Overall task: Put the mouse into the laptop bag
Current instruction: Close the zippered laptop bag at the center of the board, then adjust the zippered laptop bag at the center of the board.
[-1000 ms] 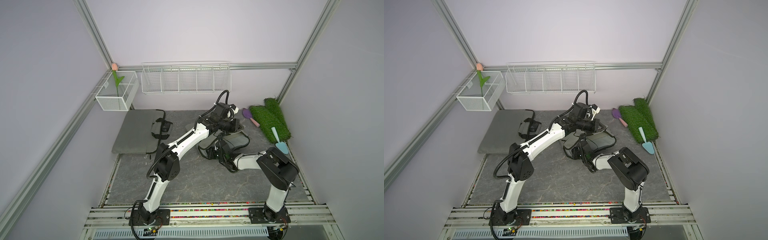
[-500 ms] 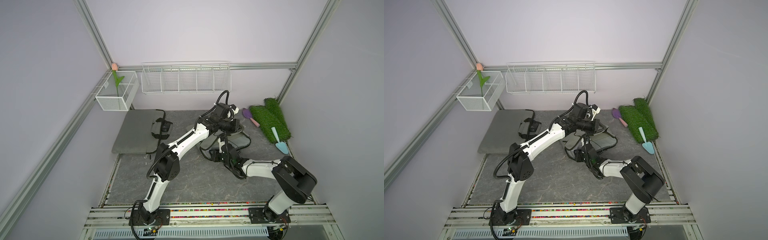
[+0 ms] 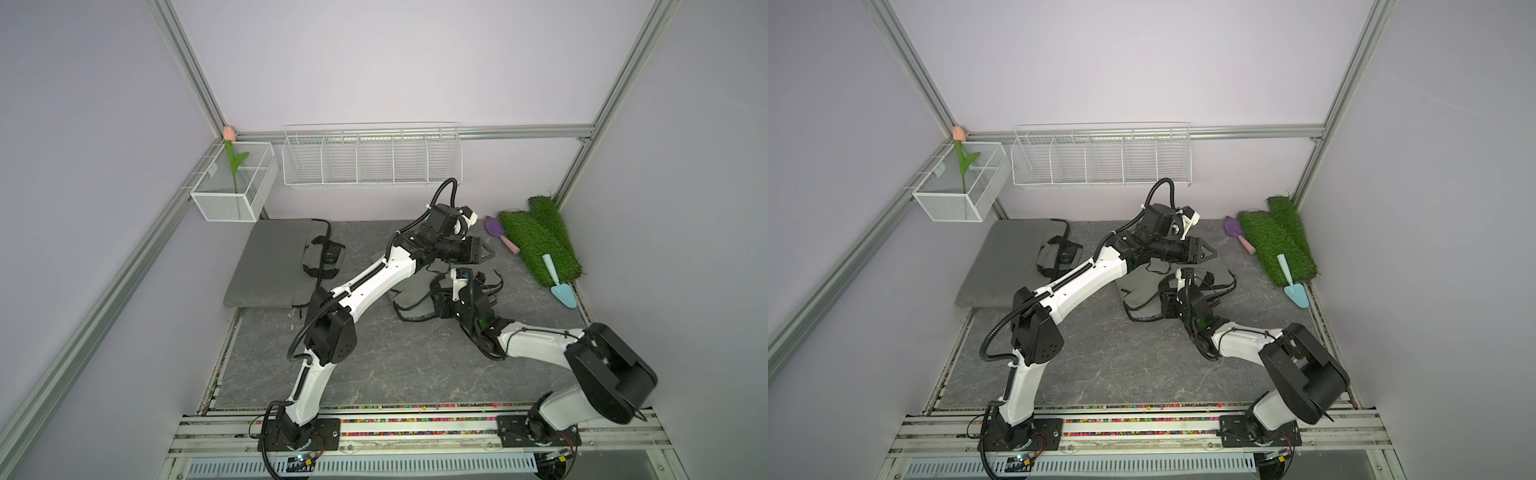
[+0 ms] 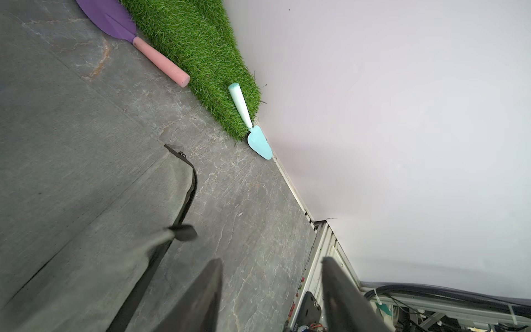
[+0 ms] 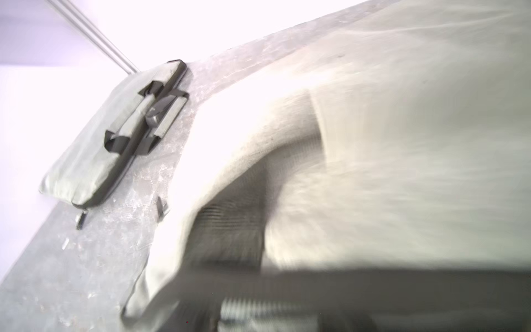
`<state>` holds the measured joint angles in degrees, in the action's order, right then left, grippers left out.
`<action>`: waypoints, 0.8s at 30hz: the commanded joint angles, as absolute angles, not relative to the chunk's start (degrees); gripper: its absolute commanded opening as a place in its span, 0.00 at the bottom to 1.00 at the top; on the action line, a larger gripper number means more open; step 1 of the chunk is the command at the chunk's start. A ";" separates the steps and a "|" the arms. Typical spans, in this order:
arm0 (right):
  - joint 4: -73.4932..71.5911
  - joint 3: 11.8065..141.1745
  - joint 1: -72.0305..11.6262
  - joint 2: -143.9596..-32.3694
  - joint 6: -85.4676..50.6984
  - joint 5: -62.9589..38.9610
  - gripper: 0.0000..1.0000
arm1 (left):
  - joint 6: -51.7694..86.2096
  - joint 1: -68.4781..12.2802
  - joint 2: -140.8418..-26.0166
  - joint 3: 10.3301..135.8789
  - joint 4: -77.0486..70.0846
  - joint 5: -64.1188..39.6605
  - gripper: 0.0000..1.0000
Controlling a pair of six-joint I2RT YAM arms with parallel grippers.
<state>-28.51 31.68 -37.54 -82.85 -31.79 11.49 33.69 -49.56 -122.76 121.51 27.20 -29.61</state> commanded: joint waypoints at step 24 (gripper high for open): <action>-4.14 27.15 7.64 -59.30 -46.93 -16.70 0.94 | 35.05 -37.00 -117.37 105.47 26.24 -15.26 0.77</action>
